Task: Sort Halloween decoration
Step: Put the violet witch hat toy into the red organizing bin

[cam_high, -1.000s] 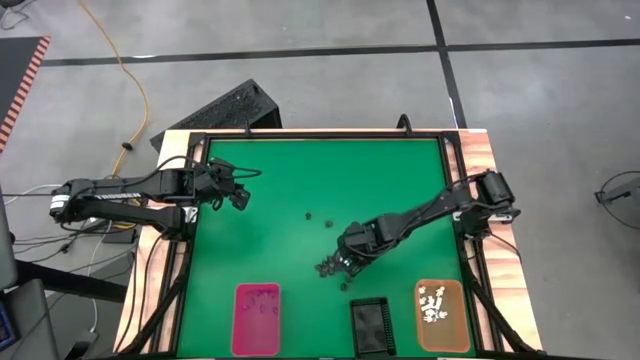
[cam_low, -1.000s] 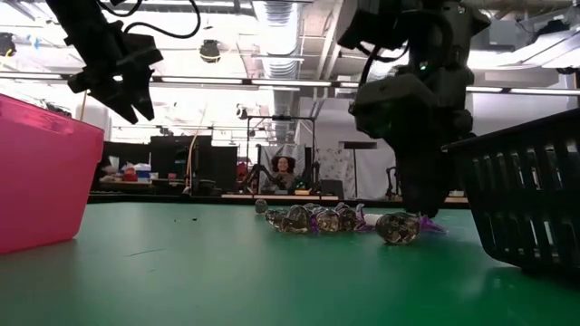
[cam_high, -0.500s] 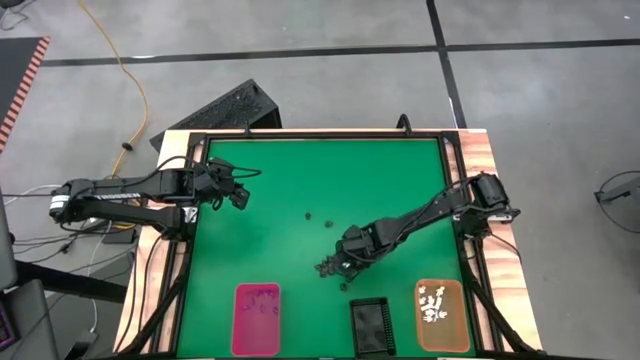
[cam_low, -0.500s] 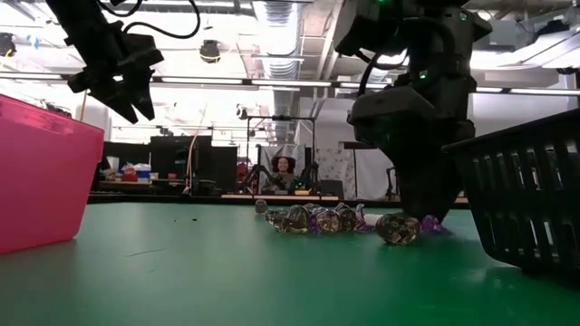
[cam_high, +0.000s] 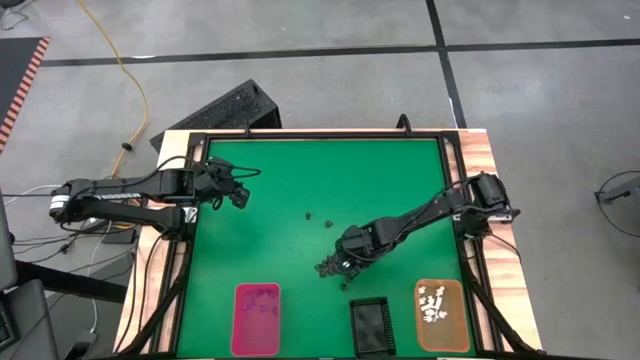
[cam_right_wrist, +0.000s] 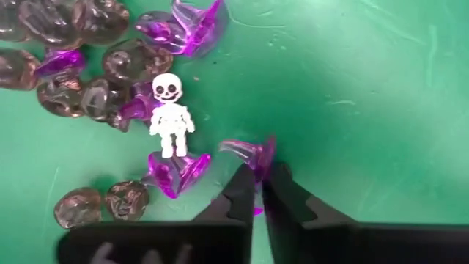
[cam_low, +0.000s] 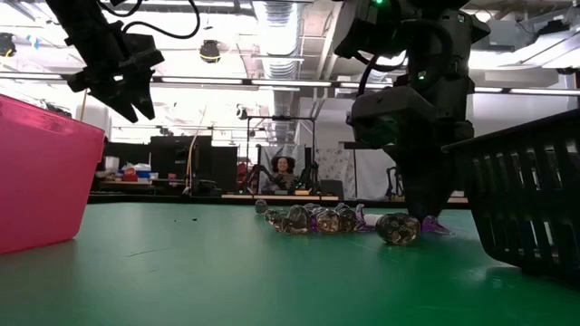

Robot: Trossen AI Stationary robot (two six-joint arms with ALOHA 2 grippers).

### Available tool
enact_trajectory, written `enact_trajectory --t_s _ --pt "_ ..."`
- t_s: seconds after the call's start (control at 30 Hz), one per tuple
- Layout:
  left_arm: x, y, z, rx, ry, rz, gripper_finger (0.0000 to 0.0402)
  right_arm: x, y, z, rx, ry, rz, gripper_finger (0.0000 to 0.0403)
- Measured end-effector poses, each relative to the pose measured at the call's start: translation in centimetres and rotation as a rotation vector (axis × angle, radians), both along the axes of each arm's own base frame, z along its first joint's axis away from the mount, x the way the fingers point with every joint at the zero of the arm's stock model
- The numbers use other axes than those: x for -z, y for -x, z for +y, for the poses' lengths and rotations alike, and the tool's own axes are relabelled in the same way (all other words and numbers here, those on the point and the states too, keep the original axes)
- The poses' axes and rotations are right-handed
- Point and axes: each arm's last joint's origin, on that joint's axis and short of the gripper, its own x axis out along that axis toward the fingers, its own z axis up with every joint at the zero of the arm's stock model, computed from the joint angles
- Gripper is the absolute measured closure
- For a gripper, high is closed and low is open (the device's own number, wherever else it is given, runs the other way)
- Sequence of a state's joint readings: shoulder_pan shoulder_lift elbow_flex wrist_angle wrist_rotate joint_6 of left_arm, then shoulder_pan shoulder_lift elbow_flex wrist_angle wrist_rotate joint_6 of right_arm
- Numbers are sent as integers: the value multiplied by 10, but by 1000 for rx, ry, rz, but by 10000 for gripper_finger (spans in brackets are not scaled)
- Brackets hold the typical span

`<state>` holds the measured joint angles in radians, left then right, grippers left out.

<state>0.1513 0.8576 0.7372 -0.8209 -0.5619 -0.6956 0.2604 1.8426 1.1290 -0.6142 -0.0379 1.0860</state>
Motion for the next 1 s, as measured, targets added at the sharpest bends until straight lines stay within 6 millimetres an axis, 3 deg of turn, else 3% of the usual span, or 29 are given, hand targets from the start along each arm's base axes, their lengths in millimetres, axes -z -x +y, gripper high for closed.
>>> enact_trajectory --t_s 0.1,0.3,0.53,0.77,1.0 --pt "0 0 0 0 0 0 183 -5 -3 0 -39 8 -9 389" --pt "0 0 0 -1 -1 0 183 -20 -17 -9 -82 54 -41 389" --pt "0 0 0 -1 -1 0 183 -57 -42 -14 -135 71 -195 389" --pt "0 0 0 -1 -1 0 183 -98 -79 -6 -271 101 -514 389" --pt "0 0 0 10 4 4 183 -108 -126 19 -514 133 -660 389"
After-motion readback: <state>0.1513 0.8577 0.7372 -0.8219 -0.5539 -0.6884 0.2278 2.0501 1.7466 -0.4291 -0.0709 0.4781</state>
